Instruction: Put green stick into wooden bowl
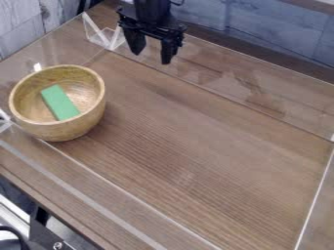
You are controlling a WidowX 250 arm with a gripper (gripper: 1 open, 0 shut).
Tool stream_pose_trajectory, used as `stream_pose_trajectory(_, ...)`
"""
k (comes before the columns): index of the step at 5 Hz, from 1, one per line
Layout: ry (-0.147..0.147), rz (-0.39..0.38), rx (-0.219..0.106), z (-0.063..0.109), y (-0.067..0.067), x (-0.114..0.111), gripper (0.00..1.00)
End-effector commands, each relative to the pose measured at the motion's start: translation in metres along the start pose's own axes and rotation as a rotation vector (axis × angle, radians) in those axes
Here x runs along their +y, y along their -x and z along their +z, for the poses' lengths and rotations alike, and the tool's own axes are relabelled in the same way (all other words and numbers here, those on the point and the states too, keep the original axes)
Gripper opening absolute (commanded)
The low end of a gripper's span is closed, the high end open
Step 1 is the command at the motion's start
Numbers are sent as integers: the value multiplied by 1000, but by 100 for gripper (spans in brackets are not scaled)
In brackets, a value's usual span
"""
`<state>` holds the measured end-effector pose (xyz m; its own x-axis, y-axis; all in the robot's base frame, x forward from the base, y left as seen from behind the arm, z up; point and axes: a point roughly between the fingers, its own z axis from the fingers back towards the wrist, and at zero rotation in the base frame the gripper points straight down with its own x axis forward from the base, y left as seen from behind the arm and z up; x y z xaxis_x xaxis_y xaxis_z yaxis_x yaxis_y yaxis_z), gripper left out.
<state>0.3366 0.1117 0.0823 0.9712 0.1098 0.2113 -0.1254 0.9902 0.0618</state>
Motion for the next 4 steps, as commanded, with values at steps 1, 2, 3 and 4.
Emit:
stream_pose_trajectory(1, -13, 39, -53, 24, -8, -3, 100)
stream_pose_trajectory(2, -14, 76, -46, 32, -6, -13, 100)
stream_pose_trajectory(3, 0, 39, -47, 28, 3, -27, 0)
stream_pose_trajectory(4, 13, 12, -55, 26, 10, -39, 100)
